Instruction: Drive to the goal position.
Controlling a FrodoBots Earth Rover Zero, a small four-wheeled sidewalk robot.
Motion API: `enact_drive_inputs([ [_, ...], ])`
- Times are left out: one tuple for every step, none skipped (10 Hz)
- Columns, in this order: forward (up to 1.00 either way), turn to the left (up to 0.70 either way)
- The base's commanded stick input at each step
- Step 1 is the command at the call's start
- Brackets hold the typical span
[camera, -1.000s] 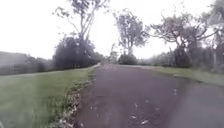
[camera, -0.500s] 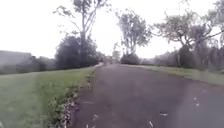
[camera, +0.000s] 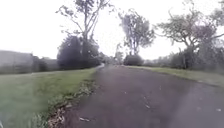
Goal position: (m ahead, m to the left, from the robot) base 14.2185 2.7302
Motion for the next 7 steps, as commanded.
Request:
enact_drive_inputs([
  [0.85,-0.28],
  [0.85,-0.27],
  [0.85,0.00],
  [0.85,0.00],
  [0.85,0.00],
  [0.85,0.00],
  [0.85,0.00],
])
